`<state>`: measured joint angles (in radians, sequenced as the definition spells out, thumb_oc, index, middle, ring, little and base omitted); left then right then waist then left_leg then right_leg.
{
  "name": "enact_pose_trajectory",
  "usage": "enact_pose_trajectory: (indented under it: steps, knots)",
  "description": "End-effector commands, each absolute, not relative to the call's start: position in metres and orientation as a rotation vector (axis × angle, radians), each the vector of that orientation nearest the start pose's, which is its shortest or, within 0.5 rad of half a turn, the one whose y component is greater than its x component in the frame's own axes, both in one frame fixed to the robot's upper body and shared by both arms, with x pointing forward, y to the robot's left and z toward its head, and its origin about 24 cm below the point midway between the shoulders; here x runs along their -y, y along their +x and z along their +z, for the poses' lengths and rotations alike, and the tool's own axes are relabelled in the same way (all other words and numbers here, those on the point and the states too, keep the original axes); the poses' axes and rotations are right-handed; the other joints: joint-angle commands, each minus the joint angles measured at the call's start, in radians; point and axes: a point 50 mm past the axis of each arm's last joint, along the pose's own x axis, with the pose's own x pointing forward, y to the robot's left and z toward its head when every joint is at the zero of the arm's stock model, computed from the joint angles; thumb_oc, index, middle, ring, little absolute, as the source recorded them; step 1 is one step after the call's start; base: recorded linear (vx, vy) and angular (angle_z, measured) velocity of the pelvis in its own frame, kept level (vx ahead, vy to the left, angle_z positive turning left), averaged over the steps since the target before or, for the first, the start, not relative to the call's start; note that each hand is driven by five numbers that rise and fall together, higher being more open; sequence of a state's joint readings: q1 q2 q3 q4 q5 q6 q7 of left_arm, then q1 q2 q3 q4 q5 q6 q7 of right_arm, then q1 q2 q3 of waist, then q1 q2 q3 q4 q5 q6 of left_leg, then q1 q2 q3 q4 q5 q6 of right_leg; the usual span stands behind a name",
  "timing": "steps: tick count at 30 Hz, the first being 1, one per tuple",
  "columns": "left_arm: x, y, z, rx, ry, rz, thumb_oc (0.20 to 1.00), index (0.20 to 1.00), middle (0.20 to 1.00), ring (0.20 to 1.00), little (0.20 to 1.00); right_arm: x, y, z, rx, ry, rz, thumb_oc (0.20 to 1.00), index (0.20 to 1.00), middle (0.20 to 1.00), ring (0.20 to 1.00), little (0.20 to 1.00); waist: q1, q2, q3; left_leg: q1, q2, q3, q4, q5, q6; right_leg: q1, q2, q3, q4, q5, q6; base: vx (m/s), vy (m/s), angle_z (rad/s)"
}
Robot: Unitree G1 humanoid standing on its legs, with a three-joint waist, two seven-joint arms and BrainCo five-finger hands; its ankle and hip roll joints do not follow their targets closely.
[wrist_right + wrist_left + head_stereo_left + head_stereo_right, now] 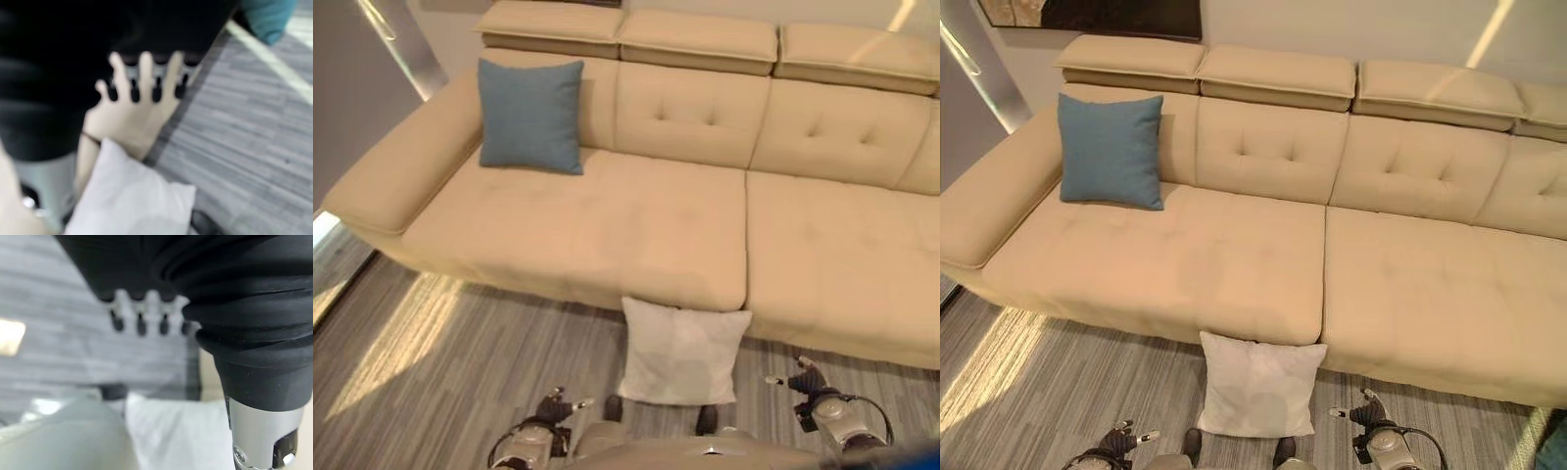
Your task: Pick up all the scattered cushions and arrange them neatly on the sofa.
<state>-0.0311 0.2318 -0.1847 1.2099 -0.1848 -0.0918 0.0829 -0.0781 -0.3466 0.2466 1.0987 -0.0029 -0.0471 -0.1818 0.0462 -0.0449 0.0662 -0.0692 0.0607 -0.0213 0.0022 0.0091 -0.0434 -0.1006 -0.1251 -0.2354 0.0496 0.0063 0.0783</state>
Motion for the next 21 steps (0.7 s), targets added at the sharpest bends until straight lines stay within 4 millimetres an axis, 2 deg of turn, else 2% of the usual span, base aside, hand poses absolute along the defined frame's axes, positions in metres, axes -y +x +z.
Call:
enact_pose_trajectory:
  steps: [1, 4, 7, 10, 12, 21]
  knots:
    - [-0.252, 0.126, -0.146, -1.043, 0.207, 0.232, 1.000, 1.000, 1.000, 1.000, 1.000, 0.245, 0.170, -0.127, -0.905, -0.541, -0.091, 1.000, 1.000, 1.000, 1.000, 1.000, 0.020, -0.071, 0.041, -0.022, -0.060, -0.003, 0.045, -0.071, 0.006, 0.037, -0.030, 0.027, -0.041, 0.041, 0.071, -0.05, 0.103, -0.38]
    - [-0.255, 0.129, -0.144, -1.031, 0.210, 0.244, 1.000, 1.000, 1.000, 1.000, 1.000, 0.242, 0.175, -0.125, -0.891, -0.542, -0.085, 1.000, 1.000, 1.000, 1.000, 1.000, 0.025, -0.072, 0.055, -0.034, -0.068, -0.004, 0.066, -0.078, 0.015, 0.002, -0.041, 0.048, -0.014, 0.054, 0.080, -0.07, 0.080, -0.46]
    - [-0.261, 0.132, -0.141, -1.018, 0.212, 0.265, 1.000, 1.000, 1.000, 1.000, 1.000, 0.238, 0.178, -0.125, -0.884, -0.538, -0.074, 1.000, 1.000, 1.000, 1.000, 1.000, 0.019, -0.065, 0.060, -0.050, -0.067, -0.008, 0.082, -0.078, 0.030, -0.025, -0.041, 0.098, 0.028, 0.053, 0.081, -0.07, 0.011, -0.20]
    - [-0.261, 0.131, -0.141, -1.017, 0.211, 0.266, 1.000, 1.000, 1.000, 1.000, 1.000, 0.238, 0.175, -0.126, -0.891, -0.538, -0.073, 1.000, 1.000, 1.000, 1.000, 1.000, 0.033, -0.064, 0.055, -0.052, -0.062, 0.011, 0.083, -0.078, 0.026, 0.012, -0.054, 0.066, 0.006, 0.050, 0.076, -0.03, -0.021, -0.26]
    - [-0.261, 0.126, -0.143, -1.037, 0.213, 0.264, 1.000, 1.000, 1.000, 1.000, 1.000, 0.239, 0.170, -0.129, -0.911, -0.544, -0.069, 1.000, 1.000, 1.000, 1.000, 1.000, 0.040, -0.078, 0.026, -0.028, -0.061, 0.015, 0.063, -0.076, 0.017, 0.053, -0.060, 0.033, -0.044, 0.047, 0.080, 0.10, -0.076, -0.25]
    - [-0.255, 0.118, -0.148, -1.071, 0.202, 0.251, 1.000, 1.000, 1.000, 1.000, 1.000, 0.245, 0.160, -0.132, -0.942, -0.540, -0.086, 1.000, 1.000, 1.000, 1.000, 1.000, 0.015, -0.072, 0.002, 0.041, -0.041, 0.018, -0.006, -0.062, 0.000, 0.093, -0.047, 0.011, -0.075, 0.035, 0.083, 0.06, -0.045, 0.06]
